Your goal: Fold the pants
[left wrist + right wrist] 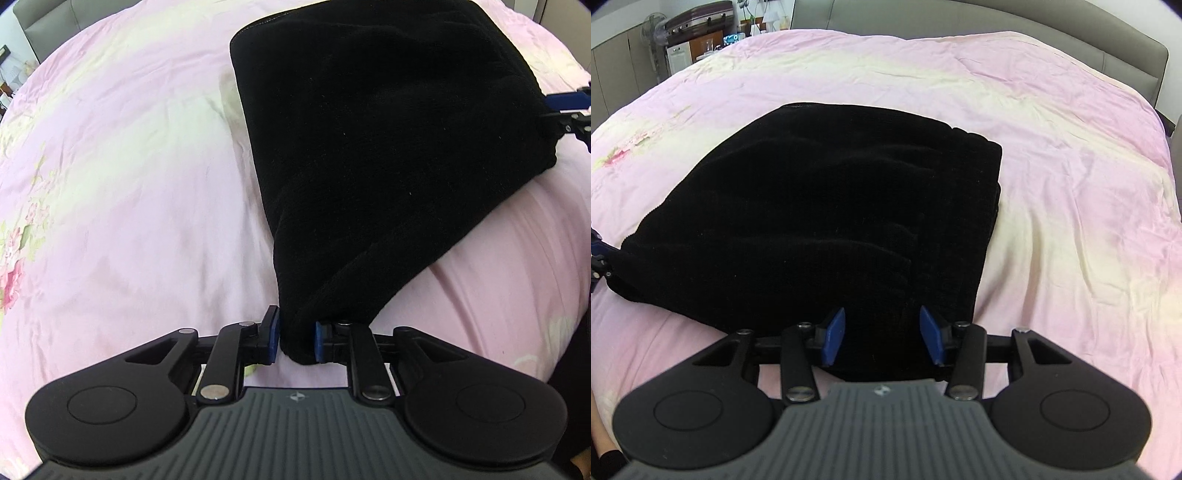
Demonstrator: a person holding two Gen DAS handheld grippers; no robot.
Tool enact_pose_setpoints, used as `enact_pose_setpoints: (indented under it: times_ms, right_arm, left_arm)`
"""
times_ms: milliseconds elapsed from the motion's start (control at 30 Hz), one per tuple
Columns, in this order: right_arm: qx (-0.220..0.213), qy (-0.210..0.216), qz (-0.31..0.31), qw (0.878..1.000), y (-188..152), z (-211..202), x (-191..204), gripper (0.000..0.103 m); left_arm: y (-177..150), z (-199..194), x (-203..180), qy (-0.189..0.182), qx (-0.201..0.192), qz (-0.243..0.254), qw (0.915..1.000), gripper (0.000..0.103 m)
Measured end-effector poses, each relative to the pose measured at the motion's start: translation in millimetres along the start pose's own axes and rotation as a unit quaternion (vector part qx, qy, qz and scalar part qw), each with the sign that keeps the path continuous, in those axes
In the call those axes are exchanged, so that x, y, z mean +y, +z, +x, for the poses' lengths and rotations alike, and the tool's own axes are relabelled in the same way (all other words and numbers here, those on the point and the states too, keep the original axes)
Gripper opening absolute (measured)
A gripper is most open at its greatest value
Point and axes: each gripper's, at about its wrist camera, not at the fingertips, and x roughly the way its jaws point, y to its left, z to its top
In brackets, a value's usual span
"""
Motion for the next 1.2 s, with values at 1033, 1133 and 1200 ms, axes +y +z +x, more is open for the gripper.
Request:
enact_pose_setpoints:
  times_ms: [1033, 1133, 1200]
  right_arm:
    - [0.093, 0.175, 0.334, 0.922, 29.5, 46.8, -131.1, 0.086]
    - [0.104, 0.207, 0.37, 0.9, 24.3, 69.2, -135.7, 0.086]
    - [0.112, 0.226, 0.385, 0.888, 20.6, 84.0, -136.5, 0.086]
  left_arm:
    - [95.0, 11.8, 87.4, -0.168, -0.099, -0.202, 0.96, 0.075]
    - [95.0, 38.9, 96.8, -0.198, -0.084, -0.242, 0.9463, 0.078]
    - [92.4, 52.0, 103.1, -0.215, -0.084, -0.261, 0.9373, 0.089]
